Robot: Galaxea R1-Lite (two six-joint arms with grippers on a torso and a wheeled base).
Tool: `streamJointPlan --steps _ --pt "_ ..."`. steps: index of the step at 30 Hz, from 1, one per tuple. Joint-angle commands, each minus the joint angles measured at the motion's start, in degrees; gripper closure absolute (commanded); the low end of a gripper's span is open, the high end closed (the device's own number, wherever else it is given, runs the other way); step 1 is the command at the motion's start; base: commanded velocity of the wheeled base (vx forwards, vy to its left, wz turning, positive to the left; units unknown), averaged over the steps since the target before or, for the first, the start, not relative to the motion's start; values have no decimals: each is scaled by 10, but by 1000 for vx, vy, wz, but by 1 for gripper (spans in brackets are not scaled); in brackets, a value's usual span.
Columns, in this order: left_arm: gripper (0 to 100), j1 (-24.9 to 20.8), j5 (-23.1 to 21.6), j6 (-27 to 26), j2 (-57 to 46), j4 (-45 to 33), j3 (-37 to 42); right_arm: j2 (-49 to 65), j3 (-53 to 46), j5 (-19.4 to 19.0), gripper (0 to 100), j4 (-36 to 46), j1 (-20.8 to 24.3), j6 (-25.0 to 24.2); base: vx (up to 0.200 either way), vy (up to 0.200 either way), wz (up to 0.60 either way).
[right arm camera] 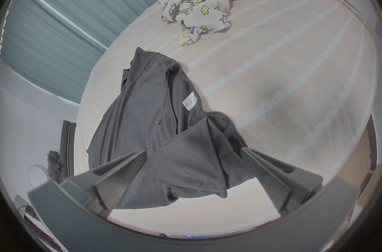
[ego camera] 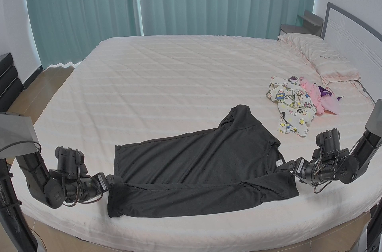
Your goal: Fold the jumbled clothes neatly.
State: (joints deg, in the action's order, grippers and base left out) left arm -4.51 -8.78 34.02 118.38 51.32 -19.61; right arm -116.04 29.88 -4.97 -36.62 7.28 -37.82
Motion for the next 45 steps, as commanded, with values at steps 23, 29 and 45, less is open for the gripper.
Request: streamJointPlan --steps 23,29,45 --pt "0 12 -91 -12 69 -108 -139 -12 1 1 0 -1 9 0 0 0 0" --pt "100 13 -87 -12 81 -86 -140 -14 2 1 0 -1 8 1 0 0 0" --pt "100 35 -63 -14 74 -85 -123 -11 3 1 0 -3 -6 22 0 0 0"
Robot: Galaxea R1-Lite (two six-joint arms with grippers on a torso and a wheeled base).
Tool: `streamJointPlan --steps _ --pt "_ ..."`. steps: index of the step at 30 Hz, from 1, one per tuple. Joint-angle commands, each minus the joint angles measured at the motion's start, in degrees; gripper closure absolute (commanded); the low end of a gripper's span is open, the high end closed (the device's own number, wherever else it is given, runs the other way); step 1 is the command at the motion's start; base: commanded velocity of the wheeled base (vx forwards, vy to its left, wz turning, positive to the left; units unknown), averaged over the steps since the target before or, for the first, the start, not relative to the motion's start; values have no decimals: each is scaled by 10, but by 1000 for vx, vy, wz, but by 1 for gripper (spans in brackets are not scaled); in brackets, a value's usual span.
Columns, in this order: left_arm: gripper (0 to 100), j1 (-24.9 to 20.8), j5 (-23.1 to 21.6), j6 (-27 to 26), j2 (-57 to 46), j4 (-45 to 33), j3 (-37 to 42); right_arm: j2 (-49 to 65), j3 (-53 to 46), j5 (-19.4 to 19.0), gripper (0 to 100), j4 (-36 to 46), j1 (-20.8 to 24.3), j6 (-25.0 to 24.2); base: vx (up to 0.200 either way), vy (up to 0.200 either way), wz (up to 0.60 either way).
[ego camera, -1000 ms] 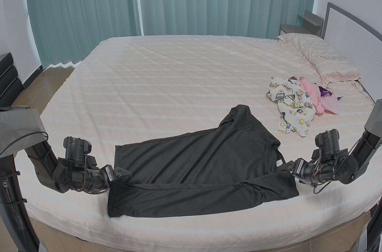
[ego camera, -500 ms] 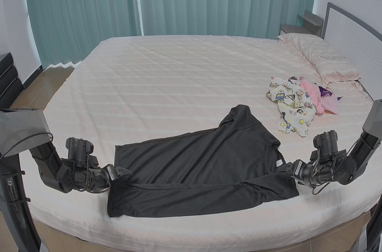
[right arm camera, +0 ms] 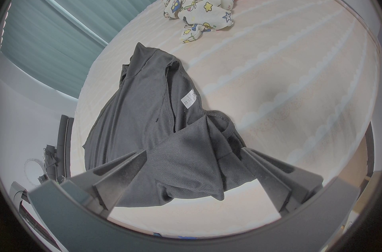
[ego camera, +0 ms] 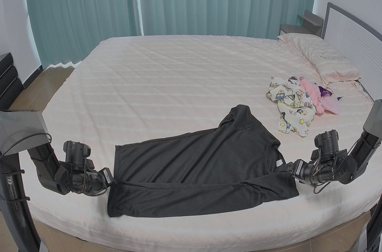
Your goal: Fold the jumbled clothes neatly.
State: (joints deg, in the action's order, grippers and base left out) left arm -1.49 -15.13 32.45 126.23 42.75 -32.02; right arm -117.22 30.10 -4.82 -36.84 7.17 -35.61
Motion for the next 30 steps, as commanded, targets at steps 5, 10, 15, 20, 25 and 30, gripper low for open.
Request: streamJointPlan --steps 5,10,15,20,25,30 --pt "100 10 0 6 -16 1 6 -1 -2 0 0 -35 -11 0 0 0 0" --pt "100 10 0 26 -22 1 8 -5 7 -5 0 -66 -16 11 0 0 0" --pt "100 10 -5 65 -24 1 7 -48 34 -13 0 -68 -29 107 0 0 0" --pt "100 10 -6 69 -22 1 8 -96 50 -90 0 -71 -37 151 0 0 0" --pt "100 10 -6 70 -21 1 9 -117 64 -143 0 -75 -51 157 0 0 0" --pt "100 10 -6 70 -20 0 9 -125 61 -177 0 -93 -75 210 0 0 0"
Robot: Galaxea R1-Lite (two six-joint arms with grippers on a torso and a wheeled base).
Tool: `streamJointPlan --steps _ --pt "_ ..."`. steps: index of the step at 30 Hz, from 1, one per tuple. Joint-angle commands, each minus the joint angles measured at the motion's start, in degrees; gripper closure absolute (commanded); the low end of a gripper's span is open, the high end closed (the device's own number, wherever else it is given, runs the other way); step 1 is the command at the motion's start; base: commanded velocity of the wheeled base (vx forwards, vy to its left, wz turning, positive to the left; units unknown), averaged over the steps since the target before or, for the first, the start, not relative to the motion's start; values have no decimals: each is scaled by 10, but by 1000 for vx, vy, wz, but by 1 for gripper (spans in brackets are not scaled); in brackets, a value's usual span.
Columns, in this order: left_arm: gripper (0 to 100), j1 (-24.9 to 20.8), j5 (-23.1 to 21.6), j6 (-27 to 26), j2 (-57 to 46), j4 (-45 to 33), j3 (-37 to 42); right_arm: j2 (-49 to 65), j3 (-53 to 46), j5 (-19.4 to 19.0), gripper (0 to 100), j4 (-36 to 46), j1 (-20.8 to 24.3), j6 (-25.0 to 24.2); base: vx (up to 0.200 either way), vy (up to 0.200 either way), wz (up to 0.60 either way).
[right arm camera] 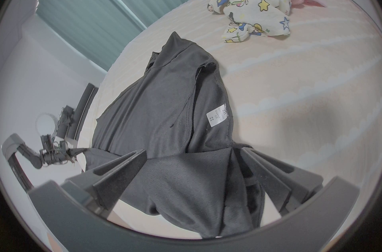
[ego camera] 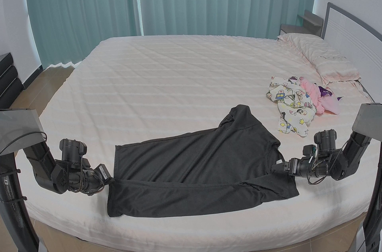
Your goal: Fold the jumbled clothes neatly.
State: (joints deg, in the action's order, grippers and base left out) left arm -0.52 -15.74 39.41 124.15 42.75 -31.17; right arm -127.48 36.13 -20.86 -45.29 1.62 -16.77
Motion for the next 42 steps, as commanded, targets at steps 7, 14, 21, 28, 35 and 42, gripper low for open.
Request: streamJointPlan --steps 7,14,21,28,35,42 --pt "100 0 0 6 0 0 0 -24 -10 -47 0 -9 -27 43 0 0 0" --pt "100 0 0 7 0 0 0 -24 -13 -68 0 -9 -23 61 0 0 0" --pt "100 0 0 7 0 0 -1 -12 -14 -67 0 -29 -30 59 0 0 0" --pt "100 0 0 7 0 0 -1 -15 -32 -68 0 -80 -29 59 0 0 0" --pt "100 1 0 7 0 -1 -2 -41 -46 -69 0 -156 -5 54 0 0 0" --pt "100 0 0 8 0 -2 -2 -80 -44 -66 0 -203 24 53 0 0 0"
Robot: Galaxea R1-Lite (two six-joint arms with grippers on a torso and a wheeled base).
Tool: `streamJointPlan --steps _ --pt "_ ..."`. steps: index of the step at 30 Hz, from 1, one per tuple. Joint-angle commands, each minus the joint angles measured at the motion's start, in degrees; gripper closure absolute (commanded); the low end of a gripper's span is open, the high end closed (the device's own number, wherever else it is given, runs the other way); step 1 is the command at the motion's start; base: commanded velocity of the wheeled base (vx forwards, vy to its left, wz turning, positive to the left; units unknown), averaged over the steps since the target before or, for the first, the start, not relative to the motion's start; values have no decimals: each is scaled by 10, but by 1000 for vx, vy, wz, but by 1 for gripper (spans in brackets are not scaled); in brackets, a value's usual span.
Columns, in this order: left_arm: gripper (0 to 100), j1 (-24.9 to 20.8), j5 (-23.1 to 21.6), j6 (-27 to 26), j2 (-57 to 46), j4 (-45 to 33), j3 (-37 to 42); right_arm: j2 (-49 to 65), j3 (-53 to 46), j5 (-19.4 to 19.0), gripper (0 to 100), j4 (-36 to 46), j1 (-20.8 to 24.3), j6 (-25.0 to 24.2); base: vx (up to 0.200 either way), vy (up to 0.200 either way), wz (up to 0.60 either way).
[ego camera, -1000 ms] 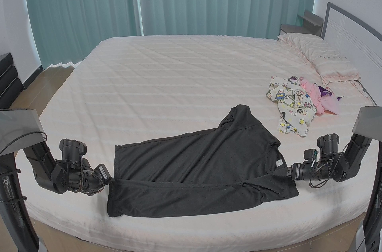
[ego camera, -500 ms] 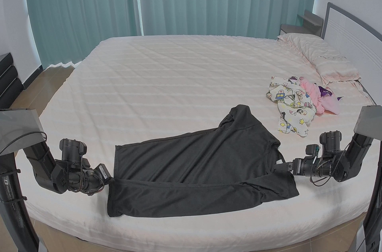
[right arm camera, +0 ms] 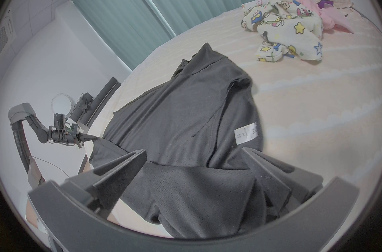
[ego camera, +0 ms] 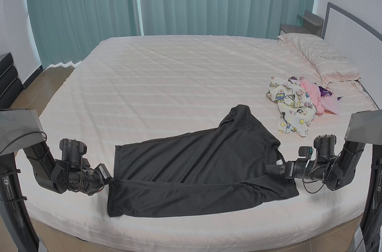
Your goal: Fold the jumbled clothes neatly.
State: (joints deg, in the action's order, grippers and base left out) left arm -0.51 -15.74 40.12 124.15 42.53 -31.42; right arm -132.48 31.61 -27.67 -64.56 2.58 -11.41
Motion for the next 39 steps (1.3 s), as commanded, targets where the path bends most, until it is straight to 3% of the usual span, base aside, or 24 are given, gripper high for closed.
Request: streamJointPlan --steps 1,24,25,39 --pt "100 0 0 0 0 0 0 -30 1 3 0 -10 15 0 0 0 0" --pt "100 0 0 0 1 0 -1 -85 9 3 0 -46 -21 1 0 0 0" --pt "100 0 0 0 1 0 -1 -85 8 3 100 -48 -21 1 0 0 0" --pt "100 0 0 0 1 0 0 -70 6 3 100 -59 -28 -8 0 0 0"
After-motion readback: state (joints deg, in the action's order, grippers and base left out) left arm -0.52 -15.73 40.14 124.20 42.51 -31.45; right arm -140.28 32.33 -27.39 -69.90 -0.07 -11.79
